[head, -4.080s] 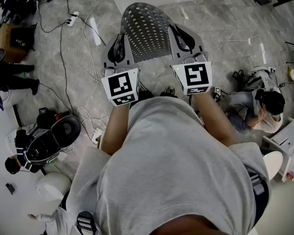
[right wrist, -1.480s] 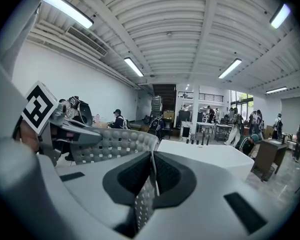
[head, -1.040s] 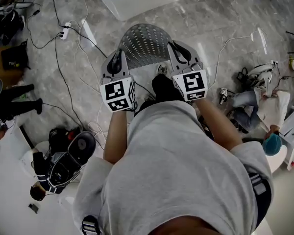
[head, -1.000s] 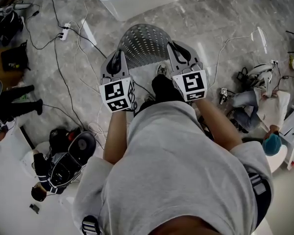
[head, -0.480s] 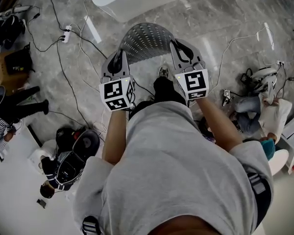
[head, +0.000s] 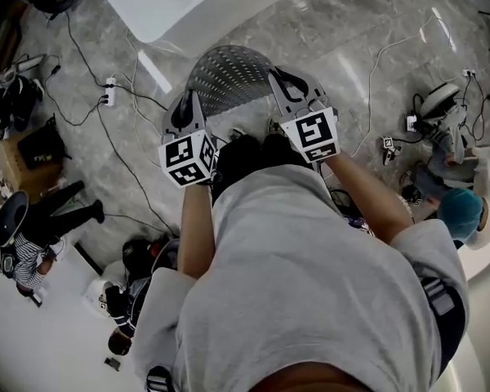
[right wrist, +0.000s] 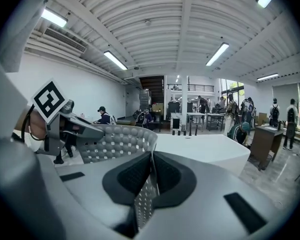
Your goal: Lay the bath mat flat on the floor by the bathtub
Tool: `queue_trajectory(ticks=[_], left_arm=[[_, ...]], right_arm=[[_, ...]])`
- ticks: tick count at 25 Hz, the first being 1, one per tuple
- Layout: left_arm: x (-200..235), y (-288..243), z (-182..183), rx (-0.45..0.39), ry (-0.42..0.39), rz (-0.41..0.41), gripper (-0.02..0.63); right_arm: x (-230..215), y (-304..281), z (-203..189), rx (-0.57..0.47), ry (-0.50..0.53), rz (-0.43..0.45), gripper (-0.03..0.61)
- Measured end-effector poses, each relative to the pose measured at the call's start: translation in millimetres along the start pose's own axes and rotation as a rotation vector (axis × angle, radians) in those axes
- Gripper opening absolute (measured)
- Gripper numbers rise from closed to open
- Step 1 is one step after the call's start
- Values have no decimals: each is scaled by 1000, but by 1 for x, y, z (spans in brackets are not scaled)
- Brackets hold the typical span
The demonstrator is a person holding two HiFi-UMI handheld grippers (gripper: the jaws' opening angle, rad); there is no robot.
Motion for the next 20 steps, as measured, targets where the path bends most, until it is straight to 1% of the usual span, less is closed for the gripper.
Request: queue_trajectory(ticks=[4,7,10,13,15,20], left_arm=[[0,-29,7,18,-16,-59,28],[1,-61,11,35,-38,-133,28],[6,-89,10,45,-37,-198,28],[13,-120,11,61,-35,-247,28],[15,-143,15,69,-49,-287,28],[4,-197,27,98,-98,-434,28]], right_arm=[[-14,-6,-3,30,-5,-50,20],[-26,-13,-10,61,1,-101,20],[-36,-21,-17,92,26,-137,20],[-43,-34,-21,114,-29,-204,20],[-49,-42,-22,128,-61,-245,20],[-69,-54,-26,165,-121,-358,20]])
Point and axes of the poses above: the fingertips, and each gripper's own axes: y backward along the fingers, x to its left, z out of its top, the point moved 8 cm from there along y, backward along the fingers, and after that the axes turned 8 degrees about -x, right-handed, at the moved point
